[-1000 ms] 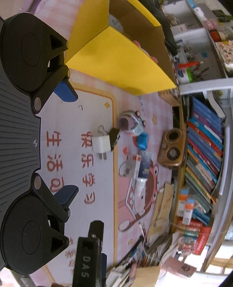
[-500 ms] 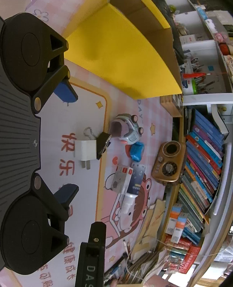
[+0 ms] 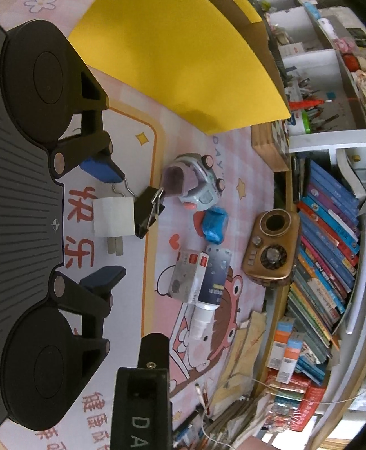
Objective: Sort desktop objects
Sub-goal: 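Lower the left tool onto the white plug and close on it, then lift the plug with the left tool toward the box while the right tool grasps the white staple box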
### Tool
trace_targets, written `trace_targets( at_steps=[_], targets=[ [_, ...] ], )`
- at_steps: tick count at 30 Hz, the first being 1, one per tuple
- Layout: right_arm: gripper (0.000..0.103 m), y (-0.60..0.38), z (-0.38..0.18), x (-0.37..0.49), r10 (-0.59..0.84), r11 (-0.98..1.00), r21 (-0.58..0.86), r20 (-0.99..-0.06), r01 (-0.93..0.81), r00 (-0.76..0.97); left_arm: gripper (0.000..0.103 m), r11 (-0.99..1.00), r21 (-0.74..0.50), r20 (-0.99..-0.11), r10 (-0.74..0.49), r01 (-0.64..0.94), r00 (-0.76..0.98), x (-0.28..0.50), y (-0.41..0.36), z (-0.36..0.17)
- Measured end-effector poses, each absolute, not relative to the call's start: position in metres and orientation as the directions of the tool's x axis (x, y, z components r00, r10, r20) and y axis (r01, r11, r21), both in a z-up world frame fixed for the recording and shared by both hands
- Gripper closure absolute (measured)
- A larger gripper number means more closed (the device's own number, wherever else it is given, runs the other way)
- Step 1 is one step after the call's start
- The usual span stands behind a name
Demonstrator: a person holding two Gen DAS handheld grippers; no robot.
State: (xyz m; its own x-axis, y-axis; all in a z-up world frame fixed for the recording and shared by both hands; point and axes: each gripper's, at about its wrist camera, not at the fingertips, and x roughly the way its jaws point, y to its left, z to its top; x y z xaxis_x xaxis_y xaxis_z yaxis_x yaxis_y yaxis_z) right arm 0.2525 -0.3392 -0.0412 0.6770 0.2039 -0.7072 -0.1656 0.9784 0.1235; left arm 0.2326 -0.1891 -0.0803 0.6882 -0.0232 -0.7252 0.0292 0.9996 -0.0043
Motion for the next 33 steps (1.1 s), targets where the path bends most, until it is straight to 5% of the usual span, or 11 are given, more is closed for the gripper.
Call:
trace_targets(
  at_steps=[3, 15, 25, 33],
  targets=[
    [0.019, -0.337, -0.043, 0.257, 0.207, 0.978, 0.120, -0.708, -0.173, 0.675, 0.061, 1.000, 0.007, -0.724, -0.016, 0.031, 0.690, 0.234, -0.189, -0.082],
    [0.020, -0.318, -0.055, 0.278, 0.251, 0.963, 0.110, -0.704, -0.247, 0.664, 0.061, 0.999, -0.042, -0.703, -0.037, 0.011, 0.710, 0.179, -0.143, -0.046],
    [0.037, -0.297, -0.073, 0.305, 0.250, 0.967, 0.226, -0.720, -0.122, 0.648, 0.061, 0.995, -0.013, -0.672, 0.063, -0.097, 0.738, 0.154, -0.119, -0.024],
    [0.043, -0.265, -0.082, 0.310, 0.125, 0.988, 0.150, -0.701, -0.026, 0.703, 0.061, 0.995, 0.011, -0.657, 0.084, -0.102, 0.749, 0.134, -0.108, -0.012]
  ],
)
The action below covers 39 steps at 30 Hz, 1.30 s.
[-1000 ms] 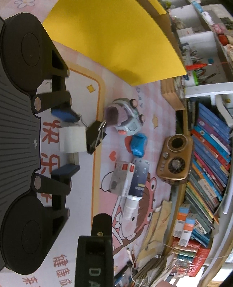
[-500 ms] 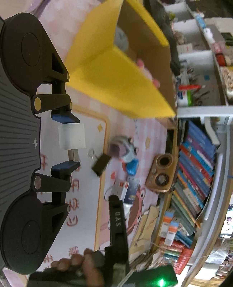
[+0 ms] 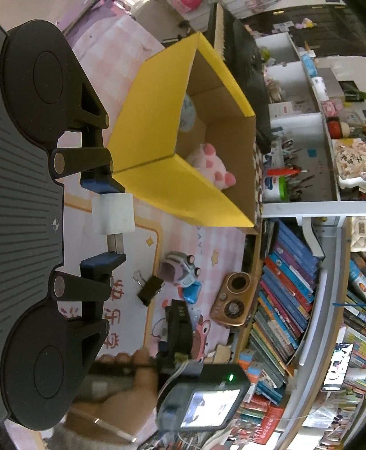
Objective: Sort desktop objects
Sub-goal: 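Lift the plug with the left tool toward the box while the right tool grasps the white staple box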
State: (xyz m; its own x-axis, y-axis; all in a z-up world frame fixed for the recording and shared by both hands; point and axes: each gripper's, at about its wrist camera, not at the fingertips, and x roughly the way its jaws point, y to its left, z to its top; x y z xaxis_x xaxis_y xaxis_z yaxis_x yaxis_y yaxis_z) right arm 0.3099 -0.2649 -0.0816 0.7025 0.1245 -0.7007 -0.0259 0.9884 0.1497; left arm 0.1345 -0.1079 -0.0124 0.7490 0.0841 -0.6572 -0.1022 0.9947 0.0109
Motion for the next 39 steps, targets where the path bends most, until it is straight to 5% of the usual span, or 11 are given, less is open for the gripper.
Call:
trace_targets(
  at_steps=[19, 30, 39],
  targets=[
    [0.051, -0.243, -0.091, 0.310, -0.091, 0.994, -0.018, -0.664, 0.107, 0.742, 0.061, 0.994, 0.026, -0.667, 0.099, -0.109, 0.738, 0.118, -0.092, -0.009],
    [0.051, -0.271, -0.059, 0.270, 0.045, 0.998, -0.014, -0.592, -0.066, 0.805, 0.061, 0.998, -0.019, -0.648, 0.033, -0.060, 0.761, 0.113, -0.100, -0.010],
    [0.051, -0.279, -0.031, 0.218, 0.210, 0.970, 0.038, -0.637, -0.242, 0.742, 0.061, 0.996, -0.078, -0.657, -0.022, -0.040, 0.754, 0.108, -0.091, -0.011]
  ],
)
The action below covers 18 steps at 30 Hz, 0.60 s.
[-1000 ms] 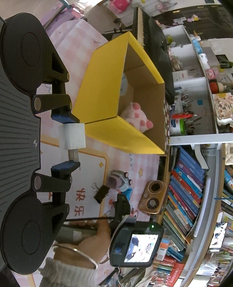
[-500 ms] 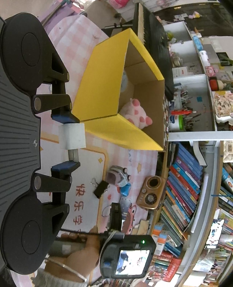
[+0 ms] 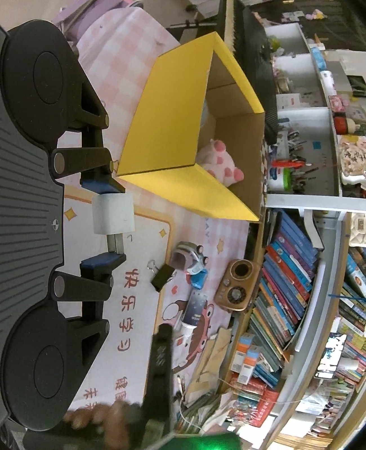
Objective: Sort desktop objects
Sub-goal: 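Lift the plug with the left tool toward the box while the right tool grasps the white staple box, then carry the plug with the left tool while the right tool carries the staple box over the yellow box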
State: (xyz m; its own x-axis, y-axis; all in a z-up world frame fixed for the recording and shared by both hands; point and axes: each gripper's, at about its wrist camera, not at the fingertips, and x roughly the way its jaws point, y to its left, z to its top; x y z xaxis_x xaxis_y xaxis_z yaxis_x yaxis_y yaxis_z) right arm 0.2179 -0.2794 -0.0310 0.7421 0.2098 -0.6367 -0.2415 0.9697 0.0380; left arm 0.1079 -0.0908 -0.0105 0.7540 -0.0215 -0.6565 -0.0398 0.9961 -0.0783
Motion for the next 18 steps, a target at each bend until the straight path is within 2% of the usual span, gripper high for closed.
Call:
trace_targets(
  at_steps=[7, 18],
  targets=[
    [0.051, -0.286, -0.009, 0.175, 0.247, 0.964, 0.095, -0.661, -0.247, 0.709, 0.061, 0.986, -0.163, -0.645, -0.125, 0.025, 0.754, 0.098, -0.069, -0.004],
    [0.051, -0.258, -0.001, 0.122, 0.195, 0.980, 0.113, -0.690, -0.162, 0.697, 0.061, 0.978, -0.167, -0.613, -0.202, 0.125, 0.763, 0.076, -0.033, 0.004]
  ],
)
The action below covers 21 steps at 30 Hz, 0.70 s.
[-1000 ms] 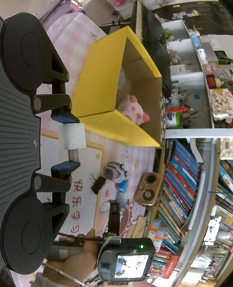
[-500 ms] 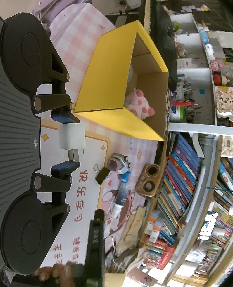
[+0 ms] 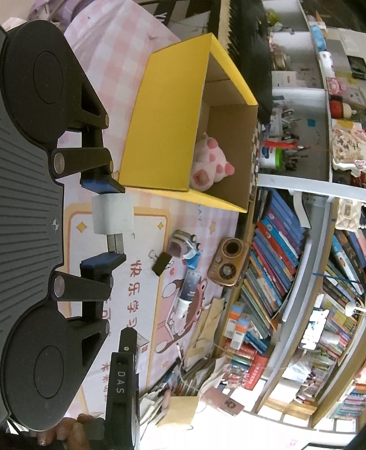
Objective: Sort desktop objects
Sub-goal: 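Carry the plug with the left tool while the right tool carries the staple box over the yellow box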
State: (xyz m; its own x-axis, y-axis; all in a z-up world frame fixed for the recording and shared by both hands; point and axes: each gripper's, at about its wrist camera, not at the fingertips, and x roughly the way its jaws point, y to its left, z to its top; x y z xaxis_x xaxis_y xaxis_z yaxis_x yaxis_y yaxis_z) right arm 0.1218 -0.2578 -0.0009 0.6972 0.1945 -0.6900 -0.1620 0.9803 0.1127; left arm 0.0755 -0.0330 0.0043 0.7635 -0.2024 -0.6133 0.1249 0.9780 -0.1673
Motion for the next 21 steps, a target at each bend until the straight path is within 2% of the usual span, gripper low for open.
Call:
trace_targets(
  at_steps=[21],
  targets=[
    [0.051, -0.174, -0.004, 0.052, 0.236, 0.970, 0.125, -0.707, -0.211, 0.667, 0.061, 0.972, -0.153, -0.616, -0.235, 0.178, 0.752, 0.023, 0.035, 0.002]
  ],
)
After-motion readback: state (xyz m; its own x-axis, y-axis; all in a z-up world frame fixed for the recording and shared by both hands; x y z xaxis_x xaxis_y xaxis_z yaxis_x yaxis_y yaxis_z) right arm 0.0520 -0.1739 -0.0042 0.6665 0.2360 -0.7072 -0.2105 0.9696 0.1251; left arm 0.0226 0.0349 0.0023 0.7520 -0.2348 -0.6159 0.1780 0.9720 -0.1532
